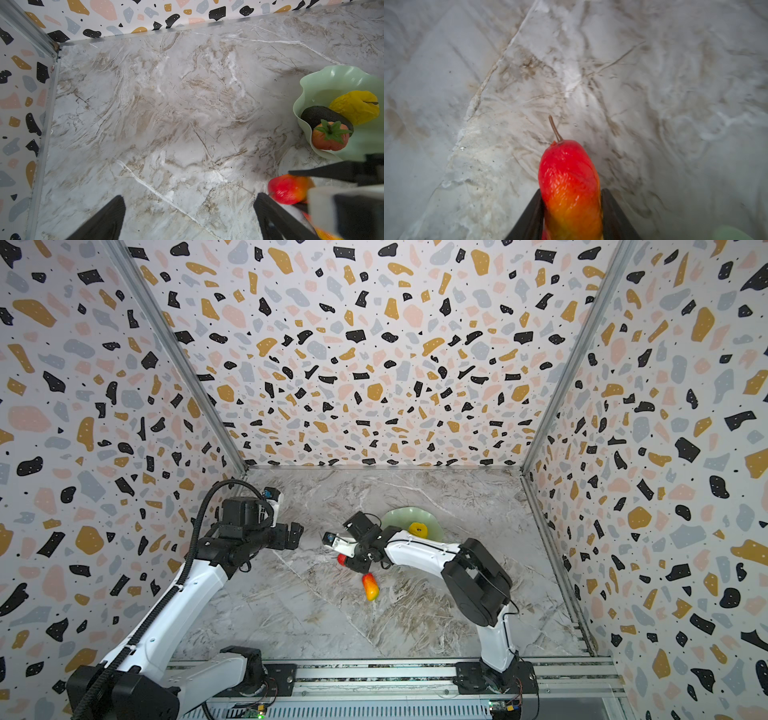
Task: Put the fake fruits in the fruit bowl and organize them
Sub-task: 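Lift the pear into the bowl beside the apple and release it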
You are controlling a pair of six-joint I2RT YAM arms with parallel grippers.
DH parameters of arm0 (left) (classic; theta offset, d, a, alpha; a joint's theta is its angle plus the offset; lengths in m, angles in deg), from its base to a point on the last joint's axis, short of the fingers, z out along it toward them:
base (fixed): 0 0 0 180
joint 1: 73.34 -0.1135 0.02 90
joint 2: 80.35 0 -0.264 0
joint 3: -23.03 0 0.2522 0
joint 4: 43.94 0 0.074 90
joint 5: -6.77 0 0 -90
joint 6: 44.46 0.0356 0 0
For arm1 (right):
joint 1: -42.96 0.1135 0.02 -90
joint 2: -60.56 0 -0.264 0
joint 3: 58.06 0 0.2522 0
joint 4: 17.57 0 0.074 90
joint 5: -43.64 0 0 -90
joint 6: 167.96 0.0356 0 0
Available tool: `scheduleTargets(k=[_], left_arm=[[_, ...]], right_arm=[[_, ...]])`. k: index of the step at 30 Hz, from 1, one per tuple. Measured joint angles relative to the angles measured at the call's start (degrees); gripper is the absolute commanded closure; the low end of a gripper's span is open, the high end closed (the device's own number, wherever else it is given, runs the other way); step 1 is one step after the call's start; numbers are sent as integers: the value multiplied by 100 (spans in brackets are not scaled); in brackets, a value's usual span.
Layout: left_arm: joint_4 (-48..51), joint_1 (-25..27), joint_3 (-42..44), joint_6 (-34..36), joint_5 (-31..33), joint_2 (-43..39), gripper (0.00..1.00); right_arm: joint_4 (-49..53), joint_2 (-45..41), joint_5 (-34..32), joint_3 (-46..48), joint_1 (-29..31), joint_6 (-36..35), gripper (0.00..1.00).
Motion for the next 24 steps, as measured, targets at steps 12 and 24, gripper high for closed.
scheduleTargets(k=[12,24], left_arm=[[2,0,0,0,-2,0,0],[0,0,0,0,-42,0,1]], right_arm=[[-684,-1266,-188,776,-1532,896,66],[-1812,-422,-186,1025,-1860,1215,65]])
